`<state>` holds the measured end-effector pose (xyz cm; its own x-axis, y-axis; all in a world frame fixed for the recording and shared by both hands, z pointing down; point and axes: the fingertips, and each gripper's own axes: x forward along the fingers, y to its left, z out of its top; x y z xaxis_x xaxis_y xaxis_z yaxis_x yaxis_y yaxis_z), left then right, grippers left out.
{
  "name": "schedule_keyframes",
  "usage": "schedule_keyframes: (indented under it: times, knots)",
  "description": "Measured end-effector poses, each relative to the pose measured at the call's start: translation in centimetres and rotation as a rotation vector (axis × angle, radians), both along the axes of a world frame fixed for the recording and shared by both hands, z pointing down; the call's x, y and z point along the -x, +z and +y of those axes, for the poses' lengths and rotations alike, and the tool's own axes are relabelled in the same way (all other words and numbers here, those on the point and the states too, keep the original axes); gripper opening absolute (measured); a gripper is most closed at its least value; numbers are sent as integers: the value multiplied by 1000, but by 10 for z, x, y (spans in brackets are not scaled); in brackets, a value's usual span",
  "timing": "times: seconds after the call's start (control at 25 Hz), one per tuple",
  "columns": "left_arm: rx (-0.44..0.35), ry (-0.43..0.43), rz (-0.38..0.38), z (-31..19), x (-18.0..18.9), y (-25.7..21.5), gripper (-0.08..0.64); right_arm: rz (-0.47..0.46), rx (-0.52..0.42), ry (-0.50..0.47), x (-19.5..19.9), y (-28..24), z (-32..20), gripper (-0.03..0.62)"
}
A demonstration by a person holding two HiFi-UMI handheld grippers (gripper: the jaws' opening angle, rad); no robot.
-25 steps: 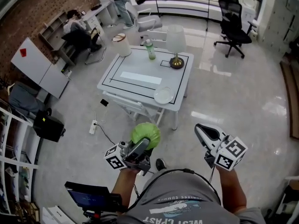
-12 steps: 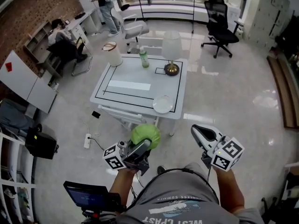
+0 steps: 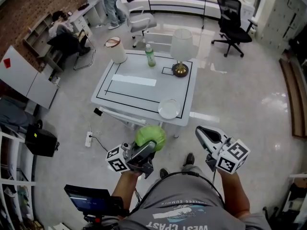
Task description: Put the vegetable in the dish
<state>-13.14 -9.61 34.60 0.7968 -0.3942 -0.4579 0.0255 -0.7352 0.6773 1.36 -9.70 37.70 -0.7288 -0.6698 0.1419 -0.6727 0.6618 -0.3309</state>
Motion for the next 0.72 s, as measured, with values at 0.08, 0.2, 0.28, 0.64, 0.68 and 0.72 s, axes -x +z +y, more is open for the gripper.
schedule_keyframes:
  times: [0.08, 0.2, 0.28, 0.64, 0.68, 0.72]
  knots:
    - [3, -21, -10, -15, -4, 2, 296, -8, -3, -24, -3, 0, -17, 8]
    - [17, -57, -7, -34, -15, 5, 296, -7, -7, -59, -16, 0, -40, 8]
    - [17, -74, -7, -43, -26, 7, 296, -5, -14, -72, -28, -2, -54, 8]
    - [34, -144, -7, -71, -69, 18, 296, 15, 28, -133, -79, 18, -93, 8]
    - [41, -142, -8, -73, -71, 20, 296, 12, 38, -133, -80, 21, -96, 8]
    - [48, -137, -13, -76, -72, 24, 296, 8, 44, -135, -79, 24, -99, 8]
